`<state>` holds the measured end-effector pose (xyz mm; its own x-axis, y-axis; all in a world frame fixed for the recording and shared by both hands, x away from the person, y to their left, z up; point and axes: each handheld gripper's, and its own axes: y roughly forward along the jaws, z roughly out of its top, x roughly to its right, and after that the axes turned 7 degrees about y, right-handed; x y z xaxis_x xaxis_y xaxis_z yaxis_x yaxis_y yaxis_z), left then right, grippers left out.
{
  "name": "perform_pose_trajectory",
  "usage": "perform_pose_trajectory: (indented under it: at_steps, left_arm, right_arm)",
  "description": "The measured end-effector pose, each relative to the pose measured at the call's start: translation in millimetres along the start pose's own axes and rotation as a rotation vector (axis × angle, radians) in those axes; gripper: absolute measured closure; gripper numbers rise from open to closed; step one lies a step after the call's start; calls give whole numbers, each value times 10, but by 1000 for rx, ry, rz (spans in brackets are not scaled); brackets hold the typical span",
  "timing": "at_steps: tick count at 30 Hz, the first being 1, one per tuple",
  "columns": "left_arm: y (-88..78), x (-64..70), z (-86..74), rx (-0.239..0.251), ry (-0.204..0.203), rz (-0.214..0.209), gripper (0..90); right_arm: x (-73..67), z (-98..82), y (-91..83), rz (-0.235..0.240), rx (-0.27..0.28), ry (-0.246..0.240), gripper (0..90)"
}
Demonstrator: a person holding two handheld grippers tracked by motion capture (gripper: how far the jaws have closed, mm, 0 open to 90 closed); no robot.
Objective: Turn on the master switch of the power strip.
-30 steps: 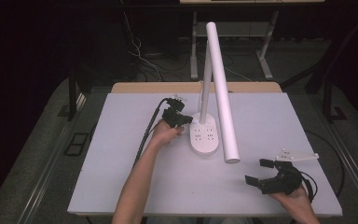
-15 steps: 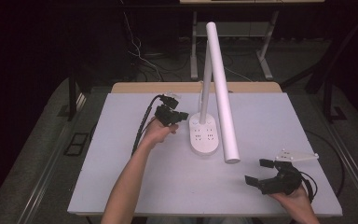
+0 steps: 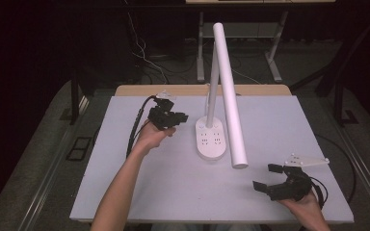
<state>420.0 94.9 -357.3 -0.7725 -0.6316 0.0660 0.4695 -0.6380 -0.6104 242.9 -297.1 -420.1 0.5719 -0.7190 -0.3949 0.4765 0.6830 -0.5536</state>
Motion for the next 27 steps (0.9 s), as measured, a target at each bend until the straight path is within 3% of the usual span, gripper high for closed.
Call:
perform_pose_trajectory:
  at_steps: [1,5,7,13,16,27]
  left_arm:
    - [-30,5,-17,22,-26,-5,671]
    - [-160,-21,-83,36,-32,-37,438]
    - [-240,-43,-129,31,-15,-55,328]
    - [-425,-54,-247,59,-37,-55,113]
    - [-509,-62,-307,50,-58,-59,0]
    - [-779,21,-549,75,-51,-20,0]
  right_arm:
    - [0,1,-1,0,-2,0,2]
    - [-3,1,1,0,1,2,1]
    - [-3,0,2,0,4,2,2]
    - [-7,1,7,2,1,2,1]
    - [-10,2,8,2,2,2,2]
    - [-20,6,12,2,2,-5,2]
